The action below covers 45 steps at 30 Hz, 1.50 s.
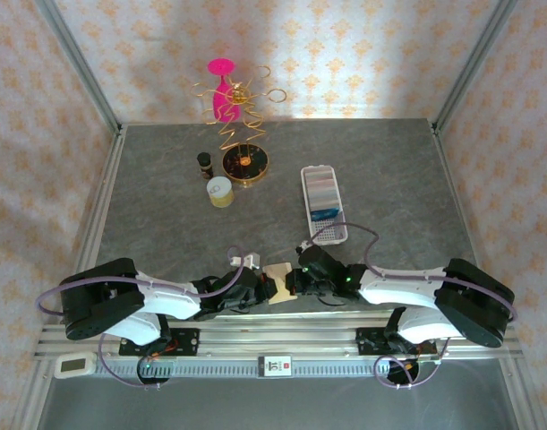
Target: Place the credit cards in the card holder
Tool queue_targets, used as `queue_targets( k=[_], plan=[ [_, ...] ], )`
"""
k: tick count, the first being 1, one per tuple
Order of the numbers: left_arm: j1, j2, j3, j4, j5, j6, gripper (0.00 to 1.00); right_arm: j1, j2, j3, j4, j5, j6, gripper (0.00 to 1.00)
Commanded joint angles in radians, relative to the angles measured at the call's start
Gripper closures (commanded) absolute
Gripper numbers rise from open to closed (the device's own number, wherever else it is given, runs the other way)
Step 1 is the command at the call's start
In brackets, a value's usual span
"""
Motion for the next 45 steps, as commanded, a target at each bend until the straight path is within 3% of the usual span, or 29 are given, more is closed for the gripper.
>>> queue_targets(
  k=[1,14,18,22,24,25,26,30,32,34,36,40,45],
  plan=[
    [-0.006,0.035,-0.022,-0.052,0.010,-0.002,1.00,0.010,0.032,0.012,-0.053,0.001,-0.012,1.00],
    [-0.008,0.026,-0.023,-0.063,-0.006,-0.002,1.00,0.033,0.151,0.073,-0.290,0.120,0.011,1.00],
    [-0.007,-0.017,-0.026,-0.105,-0.035,0.008,1.00,0.033,0.154,0.077,-0.276,0.141,0.035,1.00],
    [-0.007,-0.157,0.005,-0.301,-0.143,0.058,1.00,0.033,0.067,0.076,-0.124,0.131,0.056,1.00],
    [0.001,-0.234,0.037,-0.440,-0.218,0.094,1.00,0.033,0.033,0.088,-0.061,0.135,0.060,0.92],
    [0.009,-0.277,0.058,-0.512,-0.263,0.111,0.98,0.033,0.020,0.099,-0.035,0.139,0.060,0.82],
    [0.019,-0.320,0.079,-0.582,-0.305,0.135,0.93,0.033,0.008,0.110,-0.015,0.143,0.058,0.72],
    [0.079,-0.485,0.152,-0.787,-0.464,0.241,0.67,0.032,-0.063,0.174,-0.059,0.242,0.024,0.59],
    [0.131,-0.572,0.183,-0.845,-0.546,0.335,0.46,0.033,-0.127,0.197,-0.105,0.365,-0.003,0.50],
    [0.181,-0.645,0.203,-0.860,-0.623,0.427,0.33,0.023,-0.204,0.213,-0.156,0.491,-0.037,0.42],
    [0.234,-0.702,0.212,-0.833,-0.694,0.524,0.01,-0.009,-0.287,0.207,-0.169,0.595,-0.077,0.32],
    [0.376,-0.752,0.198,-0.669,-0.771,0.752,0.01,-0.164,-0.476,0.126,-0.049,0.690,-0.241,0.15],
    [0.518,-0.729,0.192,-0.524,-0.944,0.822,0.01,-0.400,-0.587,0.008,0.160,0.758,-0.468,0.03]
  ],
)
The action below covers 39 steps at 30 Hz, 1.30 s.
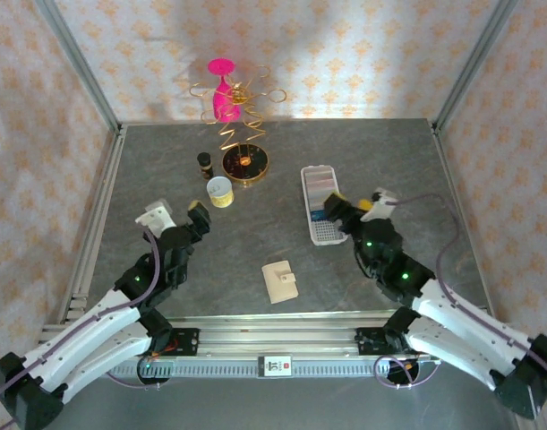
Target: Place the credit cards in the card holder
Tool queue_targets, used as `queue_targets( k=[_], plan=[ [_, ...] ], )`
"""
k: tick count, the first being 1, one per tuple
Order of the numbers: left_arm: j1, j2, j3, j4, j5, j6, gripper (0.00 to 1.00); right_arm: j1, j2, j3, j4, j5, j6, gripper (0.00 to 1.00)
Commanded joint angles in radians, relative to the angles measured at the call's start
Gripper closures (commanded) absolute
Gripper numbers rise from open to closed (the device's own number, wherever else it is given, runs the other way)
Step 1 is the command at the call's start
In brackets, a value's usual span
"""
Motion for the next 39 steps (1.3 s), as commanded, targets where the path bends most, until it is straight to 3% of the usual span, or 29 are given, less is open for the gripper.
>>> queue_targets(
  k=[1,5,10,16,20,22,26,31,32,35,36,38,39],
  plan=[
    [0.056,0.011,-0.031,0.197,-0.176,0.194,0.01,-0.124,-0.022,-0.082,0.158,0.103,-0.207,0.00],
    [0.155,0.041,-0.130,0.364,-0.268,0.255,0.01,-0.343,0.035,-0.189,0.361,-0.018,-0.316,0.00],
    [0.301,0.103,-0.265,0.628,-0.197,0.369,0.01,-0.485,0.184,-0.299,0.595,-0.141,-0.408,0.00],
    [0.378,0.288,-0.313,0.794,-0.091,0.408,0.01,-0.507,0.345,-0.380,0.787,-0.214,-0.476,0.00],
    [0.394,0.426,-0.376,1.044,-0.035,0.461,0.01,-0.513,0.419,-0.399,0.892,-0.238,-0.473,0.00],
    [0.401,0.446,-0.342,0.992,0.022,0.449,0.01,-0.516,0.462,-0.387,0.927,-0.260,-0.486,0.00],
    [0.424,0.540,-0.313,1.078,0.092,0.490,0.01,-0.521,0.553,-0.355,0.994,-0.279,-0.518,0.00],
    [0.466,0.673,-0.293,1.282,0.222,0.543,0.01,-0.536,0.657,-0.325,1.059,-0.316,-0.577,0.00],
    [0.472,0.698,-0.283,1.303,0.248,0.566,0.01,-0.542,0.688,-0.336,1.120,-0.313,-0.571,0.00],
    [0.489,0.777,-0.284,1.385,0.284,0.570,0.01,-0.582,0.687,-0.315,1.068,-0.341,-0.535,0.00],
    [0.507,0.826,-0.308,1.493,0.329,0.579,0.00,-0.599,0.713,-0.328,1.113,-0.345,-0.517,0.00],
    [0.529,0.876,-0.321,1.558,0.375,0.565,0.00,-0.622,0.815,-0.359,1.295,-0.303,-0.473,0.00],
    [0.533,0.883,-0.316,1.550,0.371,0.566,0.01,-0.623,0.804,-0.349,1.261,-0.278,-0.460,0.00]
  ],
)
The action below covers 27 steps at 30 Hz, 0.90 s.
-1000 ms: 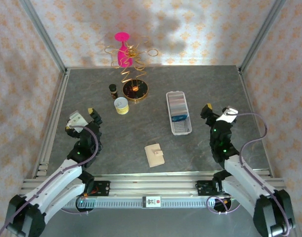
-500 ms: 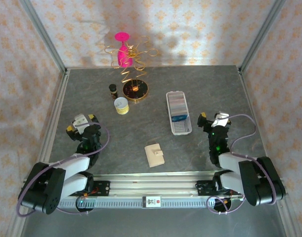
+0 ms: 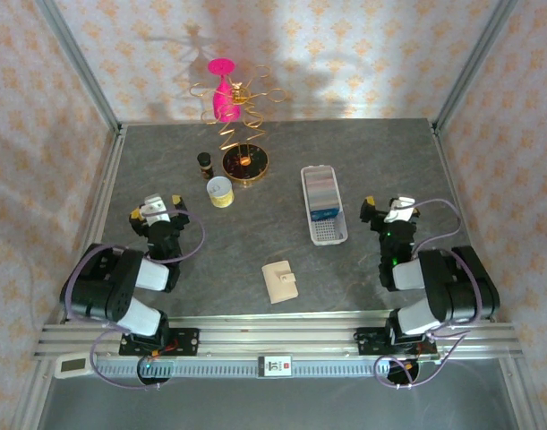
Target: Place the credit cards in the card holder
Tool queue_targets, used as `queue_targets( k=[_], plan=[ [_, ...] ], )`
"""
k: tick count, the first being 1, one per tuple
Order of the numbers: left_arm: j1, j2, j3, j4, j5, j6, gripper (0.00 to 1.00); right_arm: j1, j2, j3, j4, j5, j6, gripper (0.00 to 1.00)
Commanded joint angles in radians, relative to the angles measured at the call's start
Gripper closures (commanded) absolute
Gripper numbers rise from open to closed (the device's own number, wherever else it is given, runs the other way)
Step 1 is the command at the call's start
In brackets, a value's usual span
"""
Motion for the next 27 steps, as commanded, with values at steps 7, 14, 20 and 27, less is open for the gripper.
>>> queue_targets(
  k=[7,14,20,27],
  plan=[
    [0.056,0.011,0.022,0.056,0.129,-0.030,0.00,-0.027,0.026,0.042,0.012,0.096,0.089,0.00],
    [0.055,0.014,0.016,0.072,0.116,-0.027,0.00,-0.026,0.015,0.044,-0.007,0.094,0.086,0.00],
    [0.055,0.014,0.017,0.070,0.117,-0.025,0.00,-0.024,0.017,0.047,-0.008,0.090,0.081,0.00],
    [0.055,0.014,0.017,0.069,0.118,-0.026,0.00,-0.033,0.019,0.060,-0.032,-0.011,0.050,0.00]
  ],
)
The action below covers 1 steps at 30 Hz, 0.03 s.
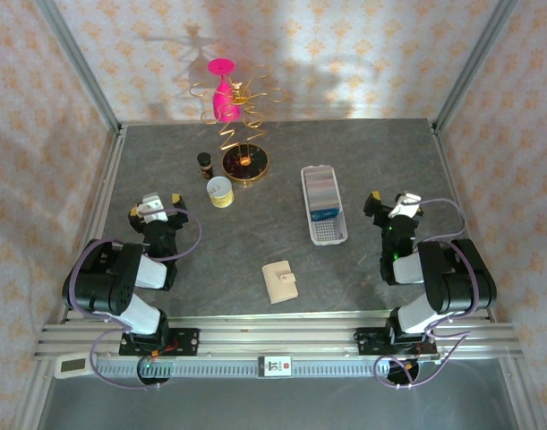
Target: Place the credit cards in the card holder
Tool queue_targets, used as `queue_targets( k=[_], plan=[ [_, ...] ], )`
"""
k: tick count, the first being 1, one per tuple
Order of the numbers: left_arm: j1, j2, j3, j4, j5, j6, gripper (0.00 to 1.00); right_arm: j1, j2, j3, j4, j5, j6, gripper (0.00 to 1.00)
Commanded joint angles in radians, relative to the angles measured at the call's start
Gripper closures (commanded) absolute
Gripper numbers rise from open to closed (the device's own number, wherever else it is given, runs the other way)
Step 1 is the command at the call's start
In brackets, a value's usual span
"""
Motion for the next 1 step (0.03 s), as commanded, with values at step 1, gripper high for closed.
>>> queue_targets(
  k=[1],
  plan=[
    [0.004,-0.002,0.011,0.045,0.010,-0.017,0.00,-0.007,-0.004,0.011,0.005,-0.026,-0.015,0.00]
  ],
)
